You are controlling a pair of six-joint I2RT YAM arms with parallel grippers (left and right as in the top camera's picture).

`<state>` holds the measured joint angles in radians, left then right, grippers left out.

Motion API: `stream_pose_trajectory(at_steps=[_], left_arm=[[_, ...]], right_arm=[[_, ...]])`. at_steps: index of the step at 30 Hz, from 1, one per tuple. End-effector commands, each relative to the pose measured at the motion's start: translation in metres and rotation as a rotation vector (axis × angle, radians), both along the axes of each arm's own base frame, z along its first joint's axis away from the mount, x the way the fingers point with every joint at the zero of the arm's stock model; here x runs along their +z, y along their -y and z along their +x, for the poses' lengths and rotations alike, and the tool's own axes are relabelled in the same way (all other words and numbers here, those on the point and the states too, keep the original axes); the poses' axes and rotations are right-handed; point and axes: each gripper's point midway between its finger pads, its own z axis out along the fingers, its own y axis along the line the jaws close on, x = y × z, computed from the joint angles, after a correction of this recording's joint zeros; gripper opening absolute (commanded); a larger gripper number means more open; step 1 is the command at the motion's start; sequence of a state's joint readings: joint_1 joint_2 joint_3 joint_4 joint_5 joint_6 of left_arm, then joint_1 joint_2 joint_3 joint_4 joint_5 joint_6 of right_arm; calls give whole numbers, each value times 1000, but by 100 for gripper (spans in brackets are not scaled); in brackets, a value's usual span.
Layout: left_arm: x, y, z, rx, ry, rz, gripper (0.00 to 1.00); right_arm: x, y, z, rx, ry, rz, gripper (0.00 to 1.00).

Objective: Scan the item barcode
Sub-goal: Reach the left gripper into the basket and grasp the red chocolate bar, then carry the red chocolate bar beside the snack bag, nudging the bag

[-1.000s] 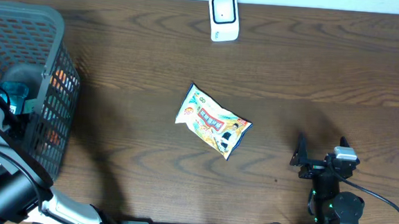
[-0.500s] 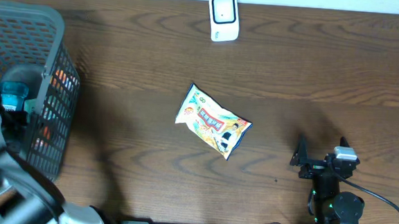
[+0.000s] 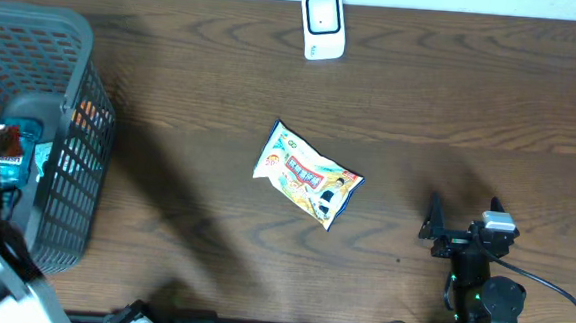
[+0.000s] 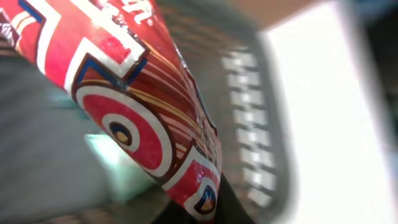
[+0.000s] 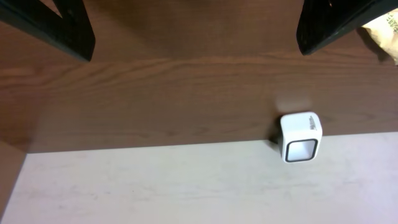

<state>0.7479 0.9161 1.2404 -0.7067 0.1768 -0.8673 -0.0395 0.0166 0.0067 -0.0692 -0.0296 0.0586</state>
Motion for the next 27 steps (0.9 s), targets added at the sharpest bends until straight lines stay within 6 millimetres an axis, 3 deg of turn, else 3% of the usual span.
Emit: stream_pose_trajectory(at_steps=[1,5,11,16,22,27], left_arm=[[38,64,15,-272,167,-6,7],[49,119,20,-512,182,66,7],[18,189,29,-876,39,169,7],[-31,222,39,-1030,-183,206,8],[-105,274,51,-1202,-487,226,7],[-166,304,59,-1263,-724,259,7]], right_arm=[[-1,-2,0,10,-3,-11,99],[-1,-2,0,10,-3,-11,99],[-1,-2,0,10,-3,-11,99],[-1,-2,0,10,-3,-11,99],[-1,-2,0,10,-3,-11,99],[-1,-2,0,10,-3,-11,99]])
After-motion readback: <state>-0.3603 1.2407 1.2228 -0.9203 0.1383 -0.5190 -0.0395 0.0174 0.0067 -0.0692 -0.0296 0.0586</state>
